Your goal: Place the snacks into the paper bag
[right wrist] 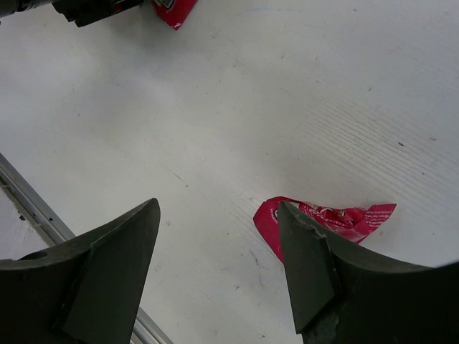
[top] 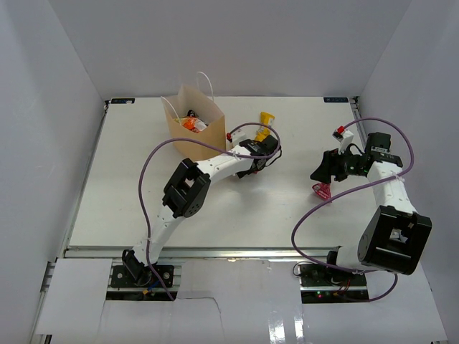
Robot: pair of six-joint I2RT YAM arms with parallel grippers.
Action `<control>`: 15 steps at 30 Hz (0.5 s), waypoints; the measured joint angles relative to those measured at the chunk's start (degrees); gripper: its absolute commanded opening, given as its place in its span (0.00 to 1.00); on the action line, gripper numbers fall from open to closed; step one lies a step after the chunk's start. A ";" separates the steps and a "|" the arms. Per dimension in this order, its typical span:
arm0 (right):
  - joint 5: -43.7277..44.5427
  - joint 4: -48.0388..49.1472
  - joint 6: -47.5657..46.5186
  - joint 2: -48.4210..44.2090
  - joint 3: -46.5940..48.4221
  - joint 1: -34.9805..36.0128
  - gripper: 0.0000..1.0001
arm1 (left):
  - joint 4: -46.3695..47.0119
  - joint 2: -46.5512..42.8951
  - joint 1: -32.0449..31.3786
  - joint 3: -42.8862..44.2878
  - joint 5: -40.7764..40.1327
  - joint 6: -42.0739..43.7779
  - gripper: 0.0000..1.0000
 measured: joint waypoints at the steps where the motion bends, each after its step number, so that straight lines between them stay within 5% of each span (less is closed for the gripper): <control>1: -0.07 -0.02 0.00 0.00 0.00 0.00 0.73 | -0.04 0.02 -0.02 -0.07 -0.15 0.48 0.64; 15: -1.73 -0.02 -0.02 0.04 0.02 -0.33 0.73 | 4.59 -0.28 0.11 -2.75 -0.55 9.27 0.15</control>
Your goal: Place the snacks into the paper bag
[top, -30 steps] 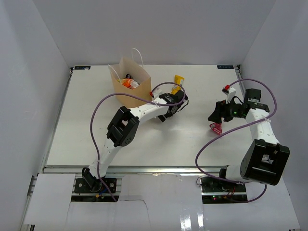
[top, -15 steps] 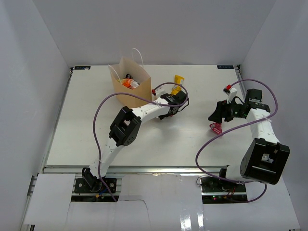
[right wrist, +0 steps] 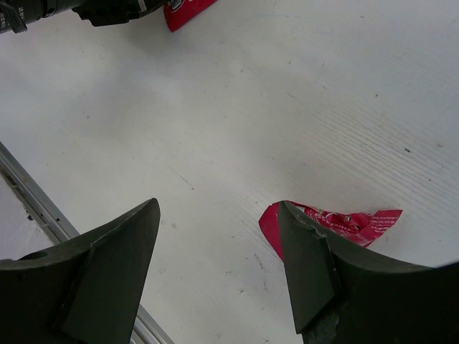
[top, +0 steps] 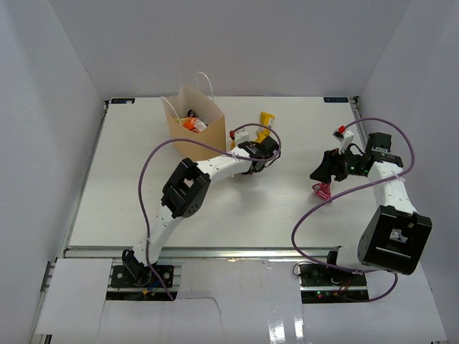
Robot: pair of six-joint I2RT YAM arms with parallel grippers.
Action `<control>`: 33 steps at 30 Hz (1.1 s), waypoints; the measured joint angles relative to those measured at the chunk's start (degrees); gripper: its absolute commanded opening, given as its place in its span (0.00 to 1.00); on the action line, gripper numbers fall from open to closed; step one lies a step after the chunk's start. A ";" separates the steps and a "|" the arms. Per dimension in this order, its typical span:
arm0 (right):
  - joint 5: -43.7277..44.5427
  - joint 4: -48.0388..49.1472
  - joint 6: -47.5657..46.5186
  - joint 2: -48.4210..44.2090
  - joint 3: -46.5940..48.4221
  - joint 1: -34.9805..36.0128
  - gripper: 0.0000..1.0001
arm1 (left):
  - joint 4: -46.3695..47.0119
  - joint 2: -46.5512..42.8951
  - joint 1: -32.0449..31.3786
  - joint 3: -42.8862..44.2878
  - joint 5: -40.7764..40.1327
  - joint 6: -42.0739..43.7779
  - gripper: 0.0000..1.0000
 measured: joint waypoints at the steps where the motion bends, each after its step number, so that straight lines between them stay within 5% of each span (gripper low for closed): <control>1: -0.15 0.00 -0.02 0.00 0.00 0.00 0.73 | 1.55 -0.61 0.00 -1.31 0.17 1.11 0.12; 5: -0.39 -0.04 -0.07 -0.02 -0.02 0.00 0.73 | 8.41 -3.91 0.24 -7.43 2.19 6.12 0.00; 19: -2.25 -2.84 -3.52 0.00 -0.02 0.00 0.72 | 33.75 -17.46 1.16 -31.91 20.98 24.30 0.00; 28: -4.04 -6.03 -7.26 0.04 -0.46 0.85 0.72 | 38.71 -23.30 0.31 -40.44 31.15 31.50 0.00; 33: -2.49 -4.76 -3.98 1.22 -2.47 8.50 0.74 | 41.24 -26.16 0.22 -43.52 34.27 33.20 0.00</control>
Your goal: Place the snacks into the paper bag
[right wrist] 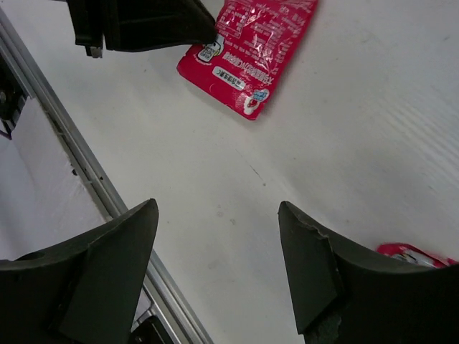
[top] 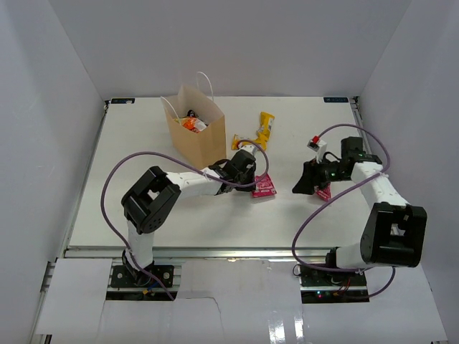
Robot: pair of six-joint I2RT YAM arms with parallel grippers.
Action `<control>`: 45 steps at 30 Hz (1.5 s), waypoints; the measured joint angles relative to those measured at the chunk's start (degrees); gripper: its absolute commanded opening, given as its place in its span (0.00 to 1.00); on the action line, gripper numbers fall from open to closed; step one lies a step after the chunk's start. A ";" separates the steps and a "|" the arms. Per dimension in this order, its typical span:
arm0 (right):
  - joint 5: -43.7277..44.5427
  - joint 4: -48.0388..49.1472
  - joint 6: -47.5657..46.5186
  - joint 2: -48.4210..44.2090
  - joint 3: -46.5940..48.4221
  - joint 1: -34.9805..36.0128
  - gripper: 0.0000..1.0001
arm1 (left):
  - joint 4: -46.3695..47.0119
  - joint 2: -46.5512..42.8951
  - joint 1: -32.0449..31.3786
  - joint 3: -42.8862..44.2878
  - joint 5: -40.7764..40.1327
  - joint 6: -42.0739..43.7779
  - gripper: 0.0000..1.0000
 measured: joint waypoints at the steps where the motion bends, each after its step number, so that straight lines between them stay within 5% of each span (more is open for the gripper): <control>1: 1.01 1.25 2.25 0.39 -0.66 2.08 0.76 | 0.39 -0.35 0.00 -0.42 0.63 0.15 0.00; 8: 8.31 12.50 24.26 5.01 -1.46 14.38 0.80 | 3.72 -2.95 0.00 -4.63 3.96 -0.33 0.00; 15: 10.14 16.09 39.17 13.84 1.92 15.76 0.78 | 7.58 -4.63 0.00 -7.76 7.34 -2.71 0.00; 23: 10.86 17.14 46.01 17.49 2.01 16.76 0.73 | 11.15 -4.72 0.00 -10.16 10.16 -5.97 0.00; 34: 9.57 17.81 49.55 23.98 2.05 17.20 0.59 | 13.29 -4.83 0.00 -11.41 12.37 -9.07 0.00; 40: 8.15 18.47 50.25 24.28 2.34 17.40 0.28 | 13.35 -4.83 0.00 -11.41 13.11 -9.55 0.00; 41: 7.78 18.53 50.29 24.48 2.60 17.40 0.24 | 13.33 -4.83 0.00 -11.41 13.29 -9.57 0.01; 45: 5.84 18.75 50.23 25.40 3.63 17.40 0.09 | 13.22 -4.83 0.02 -11.41 13.38 -9.73 0.37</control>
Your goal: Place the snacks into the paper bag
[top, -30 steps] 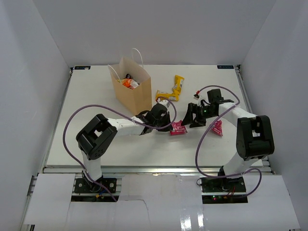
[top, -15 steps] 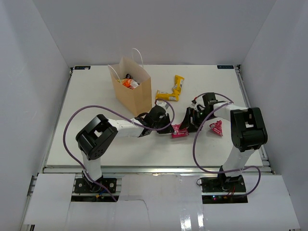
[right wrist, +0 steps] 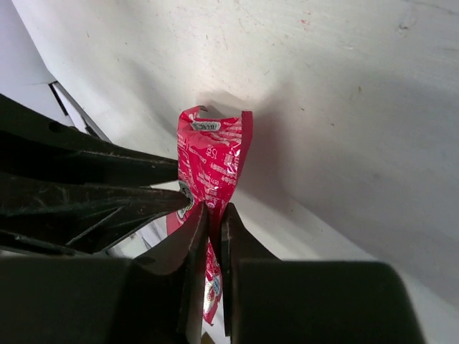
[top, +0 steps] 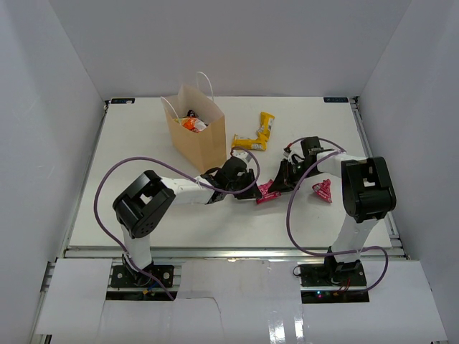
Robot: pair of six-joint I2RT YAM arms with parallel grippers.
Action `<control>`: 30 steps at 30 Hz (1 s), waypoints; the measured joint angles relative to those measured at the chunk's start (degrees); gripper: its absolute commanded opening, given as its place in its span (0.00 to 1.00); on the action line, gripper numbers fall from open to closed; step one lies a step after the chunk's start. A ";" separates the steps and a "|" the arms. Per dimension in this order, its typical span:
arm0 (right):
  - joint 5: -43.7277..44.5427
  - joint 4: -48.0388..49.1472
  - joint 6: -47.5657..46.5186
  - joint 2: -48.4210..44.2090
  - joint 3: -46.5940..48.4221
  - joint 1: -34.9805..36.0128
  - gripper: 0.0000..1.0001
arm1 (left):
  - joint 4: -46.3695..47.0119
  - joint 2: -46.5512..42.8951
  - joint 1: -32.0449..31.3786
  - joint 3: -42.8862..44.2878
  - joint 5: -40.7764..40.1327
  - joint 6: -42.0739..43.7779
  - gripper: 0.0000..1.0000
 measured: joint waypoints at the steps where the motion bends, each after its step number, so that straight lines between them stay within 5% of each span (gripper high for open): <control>1: -0.26 0.02 -0.09 0.00 0.07 0.00 0.08 | -0.02 -0.02 0.02 0.00 0.02 -0.09 0.41; 7: -0.52 -0.11 -3.41 -0.79 0.98 -0.11 0.08 | -0.70 -4.59 0.00 -0.02 0.00 1.27 0.65; 16: -2.03 -2.45 -21.88 -11.96 14.53 -0.74 0.08 | -7.91 -28.37 -0.31 -1.92 -4.59 7.48 0.78; 18: -2.86 -2.36 -26.29 -13.79 19.56 -0.37 0.08 | -11.04 -36.54 -0.33 -3.91 -7.98 8.50 0.98; 24: 1.36 -0.31 -34.53 -13.57 40.79 9.42 0.08 | -18.73 -58.01 -0.37 -13.60 -18.08 7.28 0.98; 30: 15.93 5.73 -37.57 -5.55 58.36 25.27 0.08 | -24.65 -66.47 -0.35 -22.12 -23.10 2.69 0.98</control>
